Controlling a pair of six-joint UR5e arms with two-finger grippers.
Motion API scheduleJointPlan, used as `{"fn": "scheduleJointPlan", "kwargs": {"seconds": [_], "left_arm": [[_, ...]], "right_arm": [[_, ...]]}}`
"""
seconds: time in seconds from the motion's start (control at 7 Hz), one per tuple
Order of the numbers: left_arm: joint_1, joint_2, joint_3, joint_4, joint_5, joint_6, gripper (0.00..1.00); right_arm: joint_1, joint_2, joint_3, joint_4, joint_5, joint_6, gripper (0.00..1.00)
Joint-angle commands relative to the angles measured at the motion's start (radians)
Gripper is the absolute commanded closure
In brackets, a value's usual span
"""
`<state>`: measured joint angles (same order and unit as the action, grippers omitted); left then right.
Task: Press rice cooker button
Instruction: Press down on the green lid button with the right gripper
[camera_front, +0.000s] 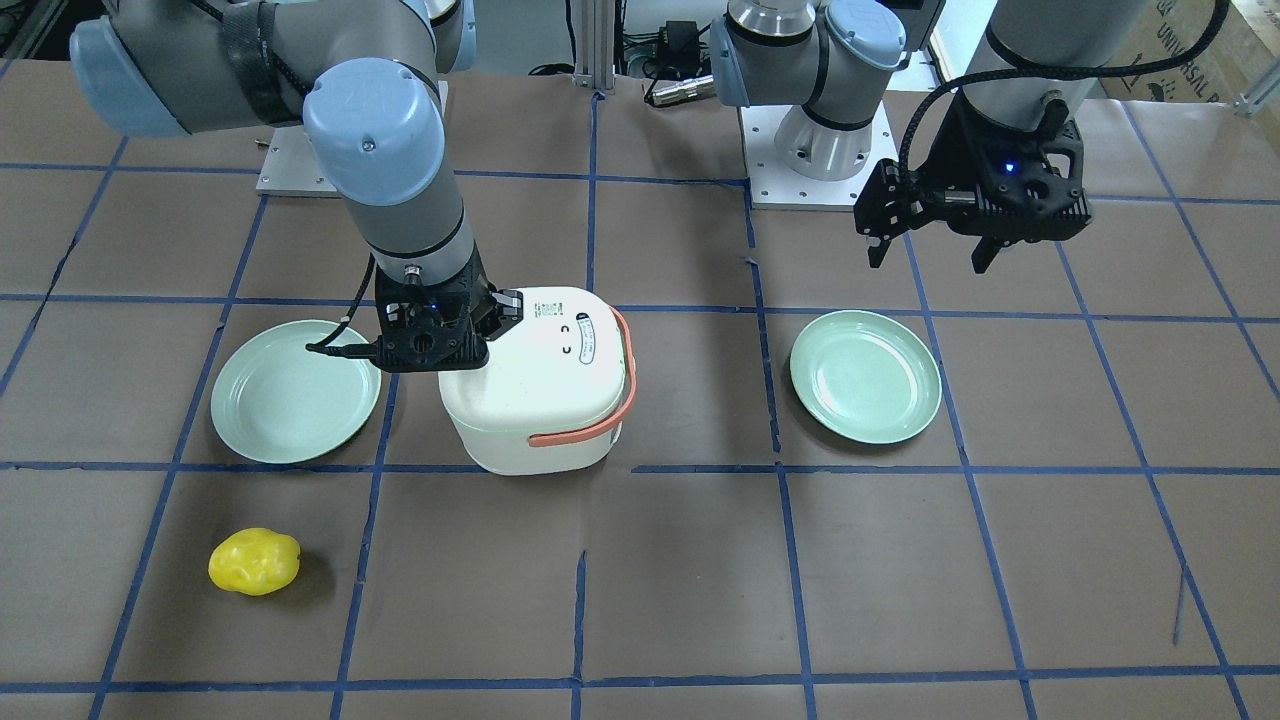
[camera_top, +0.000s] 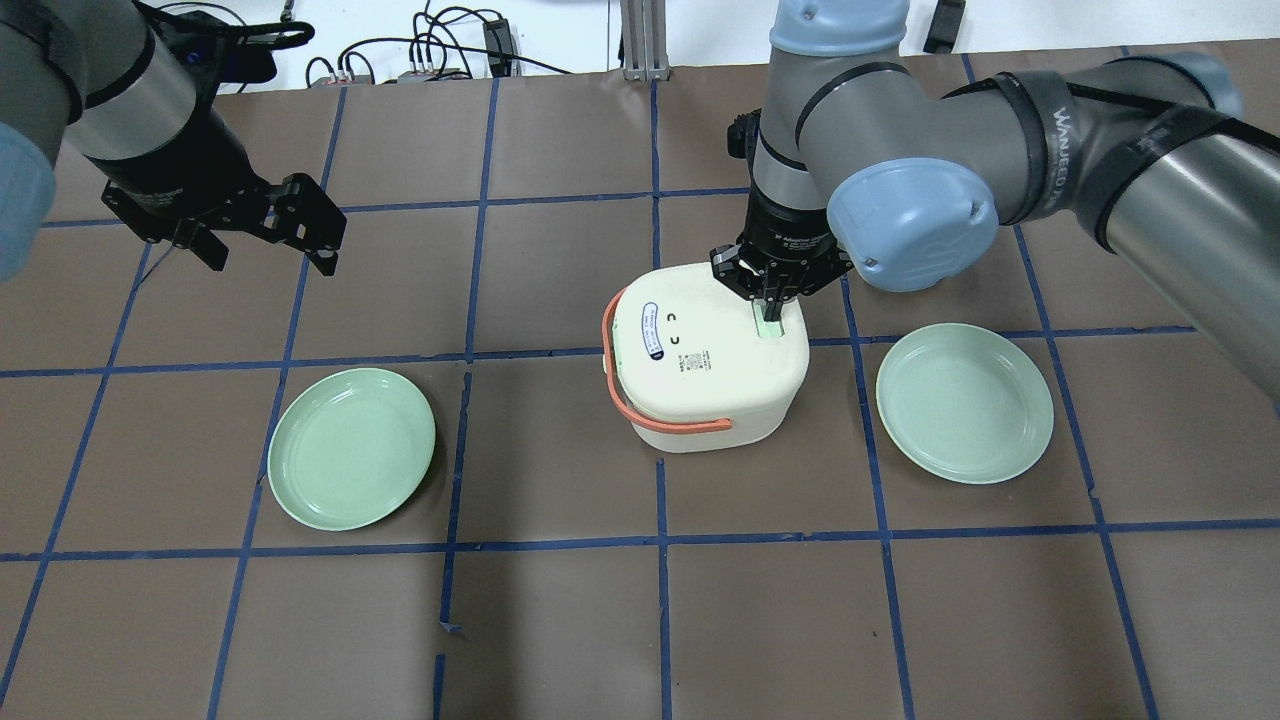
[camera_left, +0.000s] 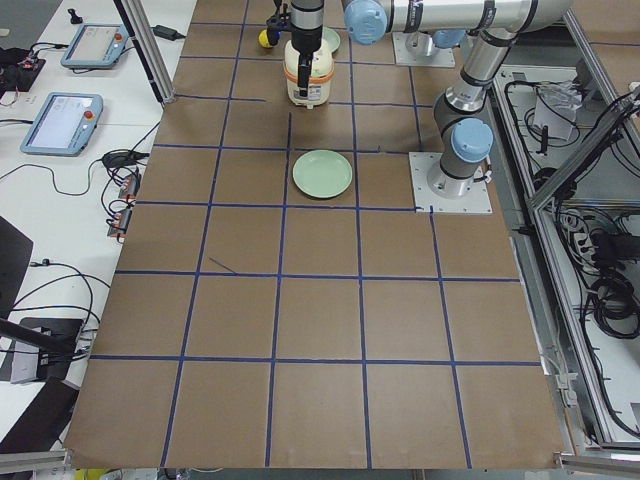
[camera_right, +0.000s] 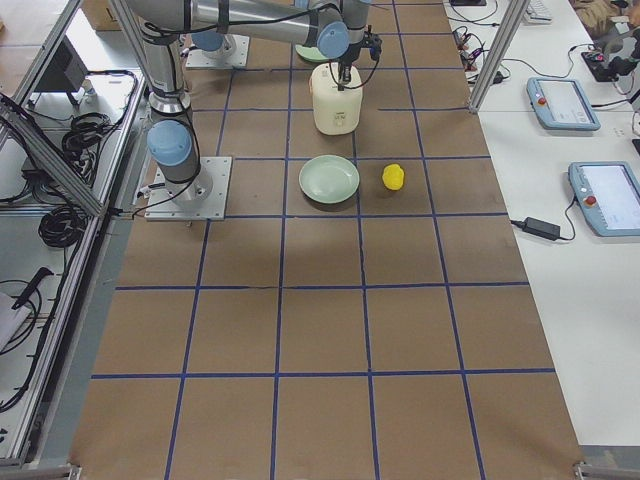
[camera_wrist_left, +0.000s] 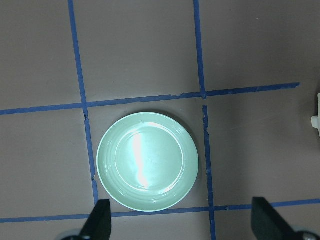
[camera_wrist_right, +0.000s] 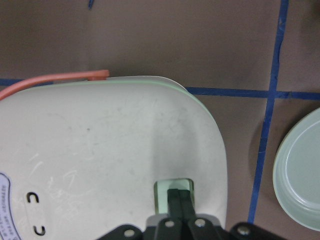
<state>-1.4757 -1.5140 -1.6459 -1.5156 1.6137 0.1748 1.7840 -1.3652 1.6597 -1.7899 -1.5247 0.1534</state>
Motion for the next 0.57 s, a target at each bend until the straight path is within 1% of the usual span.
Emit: {"fn": "scheduleJointPlan", "kwargs": {"seconds": [0.0,0.14,0.29,0.43], "left_arm": [[0.0,0.0,0.0,0.0,0.0,0.0,0.0],[0.0,0.0,0.0,0.0,0.0,0.0,0.0],[0.0,0.0,0.0,0.0,0.0,0.0,0.0],[0.0,0.0,0.0,0.0,0.0,0.0,0.0]], "right_arm": [[0.0,0.002,-0.003,-0.002,0.0,-0.003,0.94],[0.0,0.002,-0.011,-0.003,-0.002,-0.012,0.92],[-0.002,-0.002,-0.02,-0.003,0.003,-0.011,0.83],[-0.002,-0.005,-0.038,0.009,-0.008,-0.012,0.63]]}}
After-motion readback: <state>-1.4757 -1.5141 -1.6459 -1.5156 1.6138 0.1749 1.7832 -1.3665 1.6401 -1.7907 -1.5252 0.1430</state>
